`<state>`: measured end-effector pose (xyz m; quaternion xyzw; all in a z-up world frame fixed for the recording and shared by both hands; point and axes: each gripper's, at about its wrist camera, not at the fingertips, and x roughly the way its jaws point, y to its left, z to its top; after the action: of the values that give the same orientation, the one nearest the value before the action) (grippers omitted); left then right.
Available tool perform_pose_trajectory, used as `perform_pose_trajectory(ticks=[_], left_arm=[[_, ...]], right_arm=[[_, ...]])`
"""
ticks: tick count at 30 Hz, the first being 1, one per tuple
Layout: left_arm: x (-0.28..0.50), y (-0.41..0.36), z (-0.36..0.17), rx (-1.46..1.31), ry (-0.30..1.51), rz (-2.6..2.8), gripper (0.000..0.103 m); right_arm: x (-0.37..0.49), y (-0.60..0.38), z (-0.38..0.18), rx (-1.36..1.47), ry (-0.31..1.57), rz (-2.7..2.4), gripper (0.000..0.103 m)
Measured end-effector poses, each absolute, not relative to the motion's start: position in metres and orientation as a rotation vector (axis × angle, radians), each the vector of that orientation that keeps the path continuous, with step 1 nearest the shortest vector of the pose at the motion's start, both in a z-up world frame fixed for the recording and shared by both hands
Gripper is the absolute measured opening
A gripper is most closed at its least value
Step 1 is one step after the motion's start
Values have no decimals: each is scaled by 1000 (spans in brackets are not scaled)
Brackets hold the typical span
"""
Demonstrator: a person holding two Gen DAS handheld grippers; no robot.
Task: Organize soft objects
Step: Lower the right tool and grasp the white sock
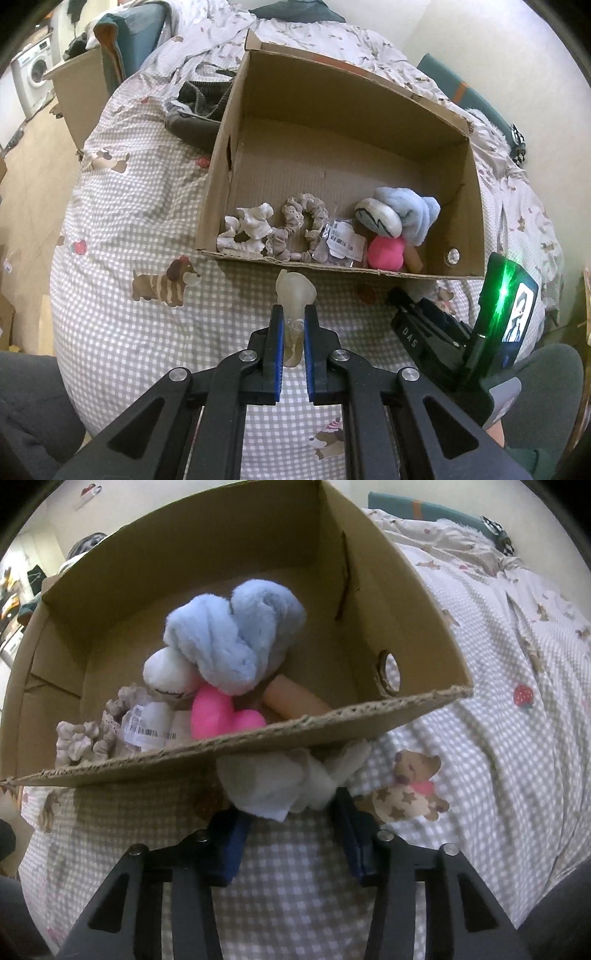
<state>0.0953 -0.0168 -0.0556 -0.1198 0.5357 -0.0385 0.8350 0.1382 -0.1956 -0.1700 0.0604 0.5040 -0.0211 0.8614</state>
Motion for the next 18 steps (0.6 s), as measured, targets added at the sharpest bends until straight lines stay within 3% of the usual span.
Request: perform_pose_trajectory(ticks=[2, 5, 18], left_arm=[[96, -18, -56, -248, 1134, -84, 9], [97, -21, -57, -236, 1135, -82, 9], [95, -12, -65, -206, 1142, -24, 9]], right_arm=[[142, -195, -168, 128, 1062, -54, 30], [148, -202, -170, 149, 1071, -46, 23], [121, -203, -149, 114, 1064, 41, 21]])
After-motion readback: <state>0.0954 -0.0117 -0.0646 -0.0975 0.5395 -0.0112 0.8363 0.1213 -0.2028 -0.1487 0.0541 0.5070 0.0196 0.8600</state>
